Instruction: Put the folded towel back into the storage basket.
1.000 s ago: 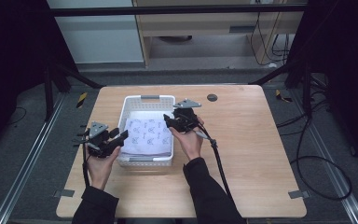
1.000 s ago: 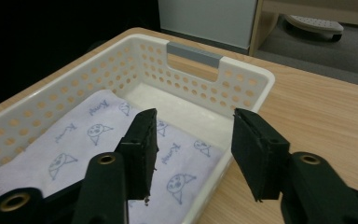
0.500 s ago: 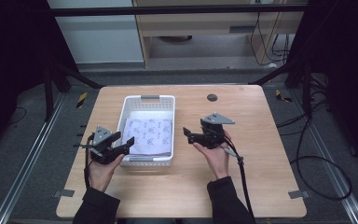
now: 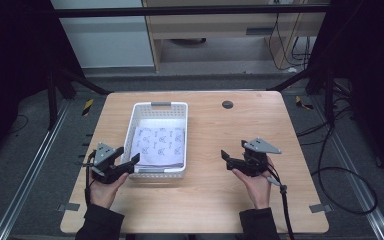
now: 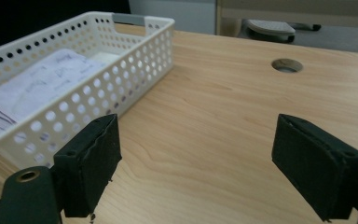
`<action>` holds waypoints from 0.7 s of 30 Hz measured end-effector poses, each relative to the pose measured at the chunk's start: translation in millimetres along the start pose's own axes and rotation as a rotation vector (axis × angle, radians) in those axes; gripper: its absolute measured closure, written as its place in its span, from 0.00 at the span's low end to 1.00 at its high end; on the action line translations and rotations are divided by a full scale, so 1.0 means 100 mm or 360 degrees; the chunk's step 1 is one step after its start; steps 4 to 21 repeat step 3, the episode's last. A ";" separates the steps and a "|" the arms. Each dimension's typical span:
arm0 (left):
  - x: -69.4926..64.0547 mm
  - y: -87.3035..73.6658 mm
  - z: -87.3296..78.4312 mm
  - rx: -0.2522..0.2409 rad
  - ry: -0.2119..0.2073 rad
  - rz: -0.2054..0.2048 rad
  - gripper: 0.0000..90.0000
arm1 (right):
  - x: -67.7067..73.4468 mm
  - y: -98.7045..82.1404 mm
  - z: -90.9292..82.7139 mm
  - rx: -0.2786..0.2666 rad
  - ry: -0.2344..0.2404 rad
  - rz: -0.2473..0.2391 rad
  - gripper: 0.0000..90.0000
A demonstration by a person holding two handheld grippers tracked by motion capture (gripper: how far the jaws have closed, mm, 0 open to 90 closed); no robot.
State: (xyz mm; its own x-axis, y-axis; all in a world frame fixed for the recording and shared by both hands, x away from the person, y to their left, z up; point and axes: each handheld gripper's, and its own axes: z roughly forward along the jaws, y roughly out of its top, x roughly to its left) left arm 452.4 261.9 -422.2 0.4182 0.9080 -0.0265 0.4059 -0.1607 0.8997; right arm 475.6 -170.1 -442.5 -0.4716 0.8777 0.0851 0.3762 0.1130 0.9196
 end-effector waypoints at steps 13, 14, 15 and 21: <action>0.02 -0.03 -0.04 -0.0007 0.0011 0.0000 0.35 | -0.12 -0.21 -0.11 -0.0013 -0.0042 0.0055 0.17; 0.02 -0.03 -0.04 -0.0007 0.0011 0.0000 0.35 | -0.12 -0.21 -0.11 -0.0013 -0.0042 0.0055 0.17; 0.02 -0.03 -0.04 -0.0007 0.0011 0.0000 0.35 | -0.12 -0.21 -0.11 -0.0013 -0.0042 0.0055 0.17; 0.02 -0.03 -0.04 -0.0007 0.0011 0.0000 0.35 | -0.12 -0.21 -0.11 -0.0013 -0.0042 0.0055 0.17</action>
